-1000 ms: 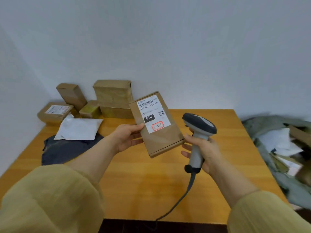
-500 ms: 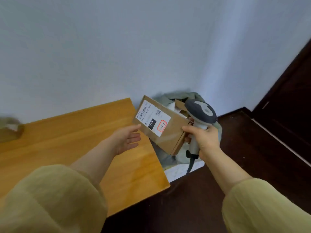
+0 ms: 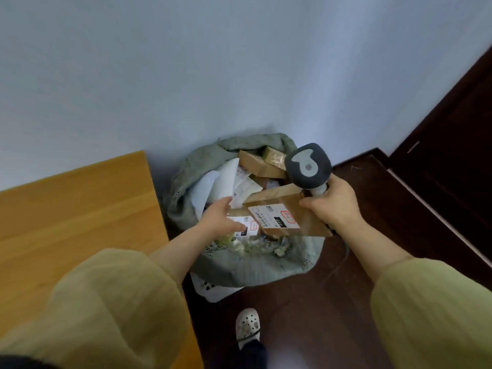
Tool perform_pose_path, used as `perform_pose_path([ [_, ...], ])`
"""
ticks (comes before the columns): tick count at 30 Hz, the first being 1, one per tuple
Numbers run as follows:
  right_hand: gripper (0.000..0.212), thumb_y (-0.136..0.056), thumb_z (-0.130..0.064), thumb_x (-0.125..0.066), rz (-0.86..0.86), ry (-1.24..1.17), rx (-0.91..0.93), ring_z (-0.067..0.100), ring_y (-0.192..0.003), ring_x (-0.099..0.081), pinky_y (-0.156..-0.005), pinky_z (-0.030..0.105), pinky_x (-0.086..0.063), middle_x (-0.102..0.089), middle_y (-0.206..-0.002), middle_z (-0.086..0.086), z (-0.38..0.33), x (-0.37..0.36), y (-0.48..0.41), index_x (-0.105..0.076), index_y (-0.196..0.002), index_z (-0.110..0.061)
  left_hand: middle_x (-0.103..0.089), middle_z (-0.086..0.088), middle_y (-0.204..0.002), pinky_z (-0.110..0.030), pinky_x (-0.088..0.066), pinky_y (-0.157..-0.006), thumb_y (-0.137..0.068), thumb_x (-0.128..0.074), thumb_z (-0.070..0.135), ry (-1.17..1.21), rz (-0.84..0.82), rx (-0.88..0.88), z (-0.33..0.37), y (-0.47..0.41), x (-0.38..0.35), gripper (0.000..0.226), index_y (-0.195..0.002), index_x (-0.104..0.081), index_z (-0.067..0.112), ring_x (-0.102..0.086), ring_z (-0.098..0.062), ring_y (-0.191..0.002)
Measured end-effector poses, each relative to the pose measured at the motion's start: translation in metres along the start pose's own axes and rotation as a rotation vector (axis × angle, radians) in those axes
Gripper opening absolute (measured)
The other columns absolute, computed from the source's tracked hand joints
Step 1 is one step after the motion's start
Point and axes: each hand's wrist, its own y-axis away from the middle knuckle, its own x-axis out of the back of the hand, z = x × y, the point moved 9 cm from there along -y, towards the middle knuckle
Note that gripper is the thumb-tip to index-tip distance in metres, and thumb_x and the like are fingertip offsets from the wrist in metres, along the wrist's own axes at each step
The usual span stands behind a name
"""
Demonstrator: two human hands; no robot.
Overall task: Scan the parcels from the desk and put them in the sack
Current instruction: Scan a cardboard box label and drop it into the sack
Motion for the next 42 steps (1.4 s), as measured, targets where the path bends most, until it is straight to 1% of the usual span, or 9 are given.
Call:
perform_pose_path([
  [3,0.025,-0.074,-0.013,-0.069,-0.173,0.171,0.095,0.023,-0.08,-0.057,-0.067,0.033,-0.046,-0.061,-0.084,0.0,-0.012,-0.03,-0.038,-0.054,-0.09,-0.024,-0.027,-0.002,-0.155,-0.032,-0.029,-0.112,-0.069,-0.084,0.027,-0.114,-0.066,-0.209,0.038,-0.032,-0.022,0.108,-0.152,-0.016,0.019,-0.028,-0.018,-0.14],
  [7,0.022,-0.073,-0.01,-0.069,-0.335,0.151,0.155,0.02,-0.076,-0.058,-0.059,0.027,-0.042,-0.057,-0.073,-0.007,-0.017,-0.062,-0.066,-0.056,-0.084,-0.024,-0.057,-0.002,-0.13,-0.036,-0.043,-0.102,-0.069,-0.083,0.024,-0.032,-0.072,-0.328,0.073,-0.064,-0.043,0.076,-0.134,-0.044,0.021,-0.052,-0.016,-0.118],
  [11,0.026,-0.075,-0.011,-0.075,-0.343,-0.037,0.067,0.017,-0.083,-0.062,-0.072,0.033,-0.051,-0.063,-0.08,-0.006,0.003,-0.07,-0.087,-0.055,-0.08,-0.027,-0.061,0.001,-0.108,-0.039,-0.05,-0.088,-0.075,-0.078,0.035,-0.142,0.028,-0.165,0.058,-0.091,-0.041,0.054,-0.117,-0.05,0.019,-0.059,-0.022,-0.105],
  [17,0.006,-0.073,0.003,-0.069,-0.11,-0.317,-0.292,0.027,-0.061,-0.058,-0.063,0.05,-0.052,-0.062,-0.068,0.018,0.083,-0.037,-0.102,-0.064,-0.076,0.001,-0.063,-0.006,-0.122,-0.036,-0.05,-0.091,-0.08,-0.074,0.029,0.307,0.279,0.199,0.018,-0.108,-0.03,0.053,-0.125,-0.054,0.01,-0.06,-0.025,-0.111],
  [21,0.012,-0.073,0.002,-0.069,-0.089,-0.316,-0.423,0.026,-0.058,-0.057,-0.059,0.044,-0.053,-0.062,-0.067,0.02,0.123,-0.033,-0.096,-0.061,-0.07,-0.006,-0.065,-0.009,-0.116,-0.046,-0.052,-0.092,-0.079,-0.07,0.03,0.72,0.382,0.464,-0.002,-0.107,-0.057,0.043,-0.114,-0.054,0.011,-0.062,-0.028,-0.104],
  [26,0.011,-0.073,0.005,-0.067,-0.118,-0.343,-0.493,0.022,-0.055,-0.053,-0.055,0.035,-0.047,-0.057,-0.062,0.012,0.142,-0.042,-0.093,-0.058,-0.071,-0.002,-0.06,-0.002,-0.124,-0.044,-0.044,-0.101,-0.076,-0.076,0.031,0.98,0.565,0.652,-0.007,-0.094,-0.086,0.064,-0.132,-0.046,0.017,-0.057,-0.027,-0.114],
  [31,0.013,-0.072,0.008,-0.065,-0.118,-0.361,-0.546,0.021,-0.059,-0.052,-0.051,0.031,-0.047,-0.055,-0.063,0.011,0.151,-0.045,-0.09,-0.057,-0.072,-0.003,-0.056,-0.005,-0.12,-0.029,-0.051,-0.062,-0.084,-0.07,0.007,1.321,0.445,0.789,0.014,-0.099,-0.125,0.058,-0.134,-0.04,0.01,-0.057,-0.026,-0.105],
  [35,0.012,-0.071,0.01,-0.063,-0.114,-0.381,-0.572,0.024,-0.058,-0.052,-0.053,0.033,-0.047,-0.056,-0.064,0.014,0.156,-0.046,-0.086,-0.059,-0.074,-0.001,-0.052,-0.011,-0.135,-0.034,-0.043,-0.095,-0.096,-0.051,0.004,1.408,0.241,0.803,0.031,-0.111,-0.146,0.044,-0.139,-0.04,0.003,-0.049,-0.027,-0.125],
  [42,0.015,-0.074,0.009,-0.066,-0.193,-0.478,-0.577,0.025,-0.053,-0.057,-0.056,0.034,-0.051,-0.061,-0.057,0.012,0.139,-0.057,-0.068,-0.061,-0.07,-0.005,-0.043,-0.02,-0.14,-0.039,-0.044,-0.1,-0.097,-0.052,0.016,1.107,0.009,0.836,0.025,-0.103,-0.138,0.044,-0.139,-0.041,0.007,-0.044,-0.033,-0.127],
])
